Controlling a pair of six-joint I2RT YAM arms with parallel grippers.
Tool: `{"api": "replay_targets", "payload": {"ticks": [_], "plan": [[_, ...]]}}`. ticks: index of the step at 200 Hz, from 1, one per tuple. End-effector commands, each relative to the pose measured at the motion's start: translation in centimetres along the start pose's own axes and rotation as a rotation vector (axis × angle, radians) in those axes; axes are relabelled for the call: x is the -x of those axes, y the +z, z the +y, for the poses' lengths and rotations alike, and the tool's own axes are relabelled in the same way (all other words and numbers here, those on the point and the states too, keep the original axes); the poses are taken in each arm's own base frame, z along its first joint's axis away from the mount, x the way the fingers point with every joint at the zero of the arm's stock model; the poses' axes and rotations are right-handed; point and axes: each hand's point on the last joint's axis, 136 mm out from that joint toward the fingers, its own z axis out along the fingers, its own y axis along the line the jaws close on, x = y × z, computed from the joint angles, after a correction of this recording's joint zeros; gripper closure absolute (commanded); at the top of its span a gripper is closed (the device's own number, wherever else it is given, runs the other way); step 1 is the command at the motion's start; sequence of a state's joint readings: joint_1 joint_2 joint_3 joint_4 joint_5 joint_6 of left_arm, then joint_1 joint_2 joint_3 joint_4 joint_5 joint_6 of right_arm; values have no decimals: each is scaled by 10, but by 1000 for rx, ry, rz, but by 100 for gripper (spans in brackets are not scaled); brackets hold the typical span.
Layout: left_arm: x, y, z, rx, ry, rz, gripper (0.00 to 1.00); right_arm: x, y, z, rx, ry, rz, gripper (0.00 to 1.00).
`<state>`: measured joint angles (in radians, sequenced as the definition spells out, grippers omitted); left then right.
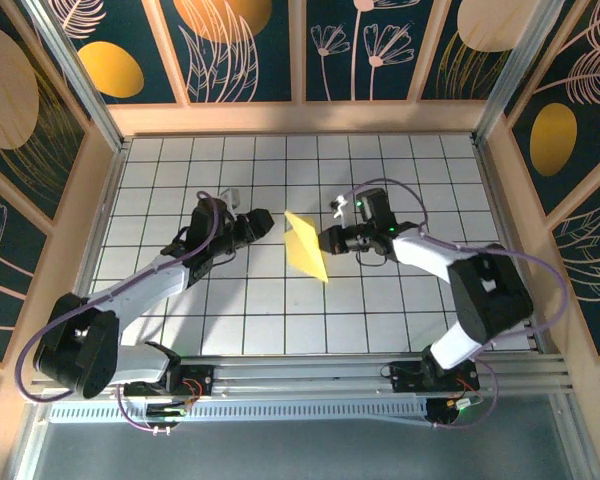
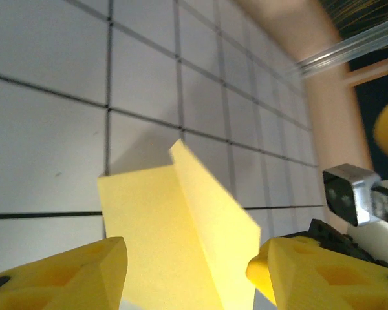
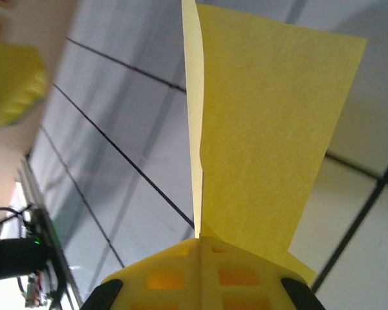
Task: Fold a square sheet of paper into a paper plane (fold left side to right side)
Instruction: Turn over the paper at the center of the table.
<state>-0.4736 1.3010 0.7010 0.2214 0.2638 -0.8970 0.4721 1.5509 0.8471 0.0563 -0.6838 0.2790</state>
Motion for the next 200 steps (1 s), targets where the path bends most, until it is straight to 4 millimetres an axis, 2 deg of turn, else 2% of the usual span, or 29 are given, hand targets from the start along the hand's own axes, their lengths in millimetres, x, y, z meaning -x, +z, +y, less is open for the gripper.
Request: {"api": "replay_targets", "payload": {"ticks": [1,21,41,61,92,139,168,200], "plan": [[17,-20,-56,-236,47,-51,38,44,-34,41,130,-75,-167,100],[20,-35,-93,-396,92,-46,38,68,-59,72,236,-119,-250,100],[20,-46,-121,-520,134,-24,39,82,-76,101,329,-149,-296,100],[19,-50,-136,-581,168,3,41,89,-86,121,421,-143,-307,100],[17,-45,-140,-601,182,29,43,90,-90,142,518,-131,-290,100],[9,-41,-147,-632,191,62,51,85,-78,150,533,-125,-243,100],[7,-39,-150,-643,194,70,62,84,-74,151,537,-120,-234,100],[7,-39,-153,-651,197,66,80,83,-71,149,531,-109,-234,100]]}}
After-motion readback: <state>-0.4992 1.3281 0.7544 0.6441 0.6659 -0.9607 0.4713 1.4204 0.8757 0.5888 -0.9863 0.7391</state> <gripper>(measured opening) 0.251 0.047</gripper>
